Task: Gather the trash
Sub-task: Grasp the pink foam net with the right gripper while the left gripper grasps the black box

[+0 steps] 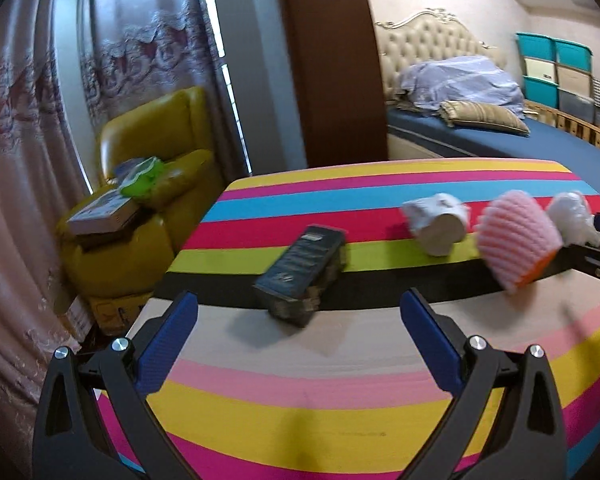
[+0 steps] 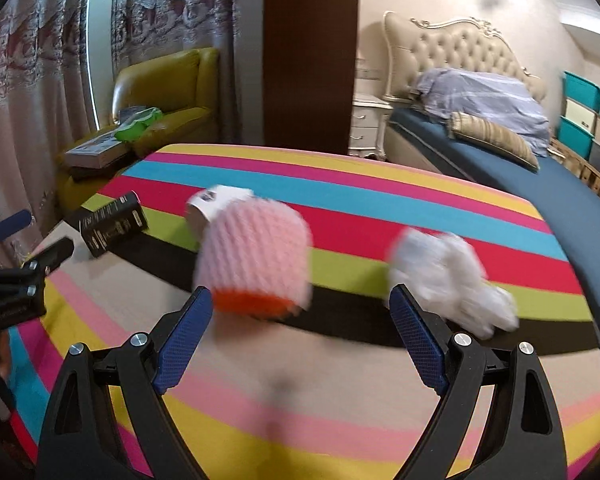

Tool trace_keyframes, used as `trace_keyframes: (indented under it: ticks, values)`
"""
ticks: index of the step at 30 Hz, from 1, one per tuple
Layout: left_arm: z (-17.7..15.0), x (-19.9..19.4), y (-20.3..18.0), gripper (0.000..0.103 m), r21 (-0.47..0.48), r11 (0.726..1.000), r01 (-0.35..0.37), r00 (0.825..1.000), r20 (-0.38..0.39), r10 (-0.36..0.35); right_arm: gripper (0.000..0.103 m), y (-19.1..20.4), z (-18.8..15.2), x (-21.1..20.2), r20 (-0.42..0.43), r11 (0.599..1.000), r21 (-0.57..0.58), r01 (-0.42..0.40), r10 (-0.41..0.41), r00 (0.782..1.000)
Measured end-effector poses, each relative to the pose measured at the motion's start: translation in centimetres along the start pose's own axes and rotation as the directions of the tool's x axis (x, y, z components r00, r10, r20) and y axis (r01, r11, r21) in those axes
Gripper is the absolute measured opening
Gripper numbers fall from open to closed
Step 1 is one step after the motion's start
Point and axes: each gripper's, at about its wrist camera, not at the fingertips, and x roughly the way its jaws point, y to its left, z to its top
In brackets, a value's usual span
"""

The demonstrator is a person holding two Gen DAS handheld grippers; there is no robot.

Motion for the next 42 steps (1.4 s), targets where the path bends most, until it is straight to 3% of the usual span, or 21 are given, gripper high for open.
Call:
trace_keyframes:
  ticks: [7, 15, 19, 23, 29, 32, 40, 42]
  values:
    - [0.2, 1.2, 1.8, 0.098, -0.014, 1.0, 0.002, 0.999, -0.035, -0.002, 0.084, 2.1, 2.5, 3.7, -0.033, 0.999, -0.007, 0.034, -0.034, 0.999]
    - [0.9, 2.6, 2.9, 0.098, -0.045, 0.998, 0.049, 0.996, -0.069, -0.052, 0.084, 2.9, 2.3, 6.6, -0.1, 0.998, -0.042, 0.047, -0.051, 0.994]
    - [1.3, 3.4, 2.9, 0.098, -0.058, 0.996, 0.074, 0.993, -0.086, -0.079, 0.063, 3.2, 2.3, 6.6, -0.098, 0.998, -0.05, 0.044, -0.048, 0.994]
    - [1.8, 4.8, 2.7, 0.098, -0.072, 0.994, 0.087, 0.99, -0.105, -0.094, 0.051, 3.7, 2.3, 6.4, -0.085, 0.996, -0.069, 0.051, -0.057, 0.995]
    - [2.8, 6.6, 1.6, 0.098, -0.073, 0.992, 0.101, 0.986, -0.128, -0.11, 0.043, 4.4, 2.2, 6.2, -0.071, 0.992, -0.107, 0.069, -0.077, 0.994]
    - [2.7, 7.5, 0.5, 0.085, -0.04, 0.993, 0.108, 0.982, -0.151, -0.113, 0.043, 4.3, 2.3, 6.2, -0.073, 0.992, -0.104, 0.067, -0.075, 0.994]
    - [2.7, 9.0, -0.9, 0.063, -0.015, 0.991, 0.131, 0.969, -0.211, -0.131, 0.043, 4.2, 2.2, 6.1, -0.073, 0.992, -0.108, 0.067, -0.075, 0.994]
    - [2.5, 9.2, -1.2, 0.052, -0.008, 0.991, 0.137, 0.966, -0.22, -0.135, 0.043, 4.2, 2.2, 6.1, -0.073, 0.992, -0.108, 0.067, -0.075, 0.995]
